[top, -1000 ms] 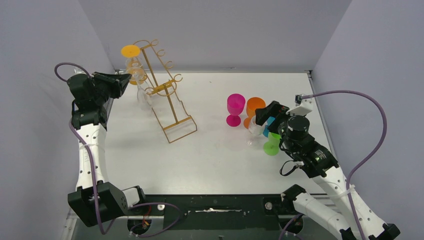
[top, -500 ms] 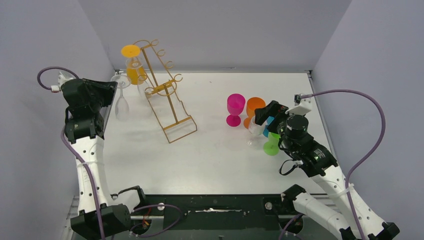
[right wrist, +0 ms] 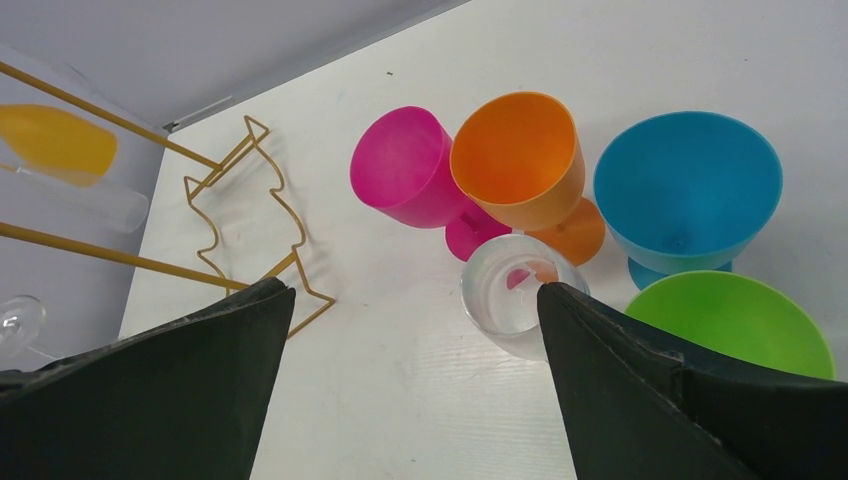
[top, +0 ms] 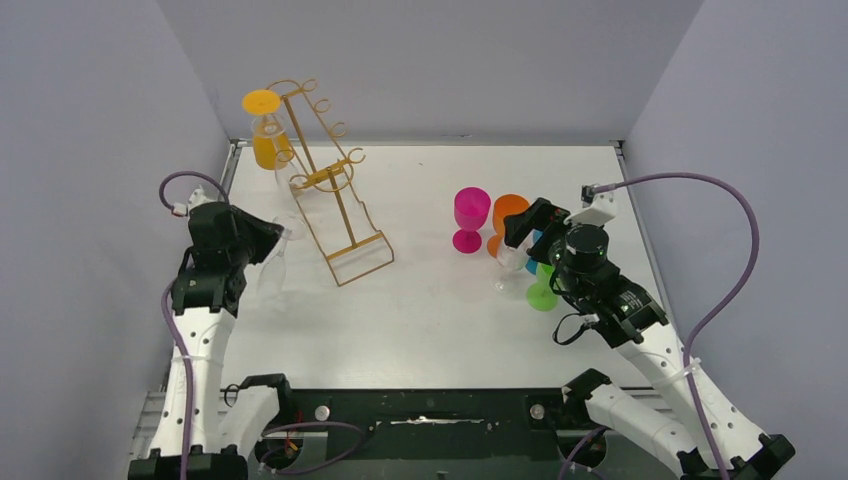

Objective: Take the wine glass off the wine glass rack
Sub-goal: Place the wine glass at the center of the board.

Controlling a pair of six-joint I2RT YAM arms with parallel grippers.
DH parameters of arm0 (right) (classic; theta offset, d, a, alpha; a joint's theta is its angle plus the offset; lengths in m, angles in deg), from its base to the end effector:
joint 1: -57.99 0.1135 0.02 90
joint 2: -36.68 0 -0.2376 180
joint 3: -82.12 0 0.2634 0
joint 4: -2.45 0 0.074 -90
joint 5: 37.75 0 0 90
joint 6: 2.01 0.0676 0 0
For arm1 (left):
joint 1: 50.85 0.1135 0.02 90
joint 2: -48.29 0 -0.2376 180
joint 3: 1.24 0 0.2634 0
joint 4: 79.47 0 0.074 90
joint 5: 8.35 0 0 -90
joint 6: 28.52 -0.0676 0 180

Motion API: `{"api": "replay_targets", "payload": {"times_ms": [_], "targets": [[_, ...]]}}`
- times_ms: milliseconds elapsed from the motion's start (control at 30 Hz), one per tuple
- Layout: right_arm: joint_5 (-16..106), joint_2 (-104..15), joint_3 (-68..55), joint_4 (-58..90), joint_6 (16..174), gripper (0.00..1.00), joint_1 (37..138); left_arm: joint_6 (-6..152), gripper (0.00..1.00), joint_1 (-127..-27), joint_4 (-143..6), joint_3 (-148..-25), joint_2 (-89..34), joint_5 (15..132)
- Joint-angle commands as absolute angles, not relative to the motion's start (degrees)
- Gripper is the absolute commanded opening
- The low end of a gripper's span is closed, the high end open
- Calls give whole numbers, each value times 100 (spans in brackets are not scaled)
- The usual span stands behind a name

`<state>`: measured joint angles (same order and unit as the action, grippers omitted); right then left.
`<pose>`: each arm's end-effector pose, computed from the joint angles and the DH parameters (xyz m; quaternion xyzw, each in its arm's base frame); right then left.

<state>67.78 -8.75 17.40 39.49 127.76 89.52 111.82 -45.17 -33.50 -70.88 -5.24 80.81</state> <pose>0.2092 0.1071 0.3274 0.1369 0.7925 0.2518 0.5383 0.2535 0.0242 0.3072 -0.4032 0.7657 -0.1962 0.4611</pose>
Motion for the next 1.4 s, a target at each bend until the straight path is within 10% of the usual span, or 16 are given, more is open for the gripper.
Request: {"api": "replay_targets", "payload": {"times_ms": [0,400,767,1367], "targets": [[6742,-955,1641,3560,12804,98,8946,10525,0,-5012,-3205,-6909,233,8208],[6137,-1228,1639,3144,12793,98,8946,8879,0,-5849,-3964,-6188,815,4161],[5583,-1230,1732,2813,12766,98,8946,7639,0,-6353,-2701,-6944,12,2803],[2039,-1878,1950,1131,12603,96,8978,8757,0,-8566,-5540,-6588,-324,4833]]}}
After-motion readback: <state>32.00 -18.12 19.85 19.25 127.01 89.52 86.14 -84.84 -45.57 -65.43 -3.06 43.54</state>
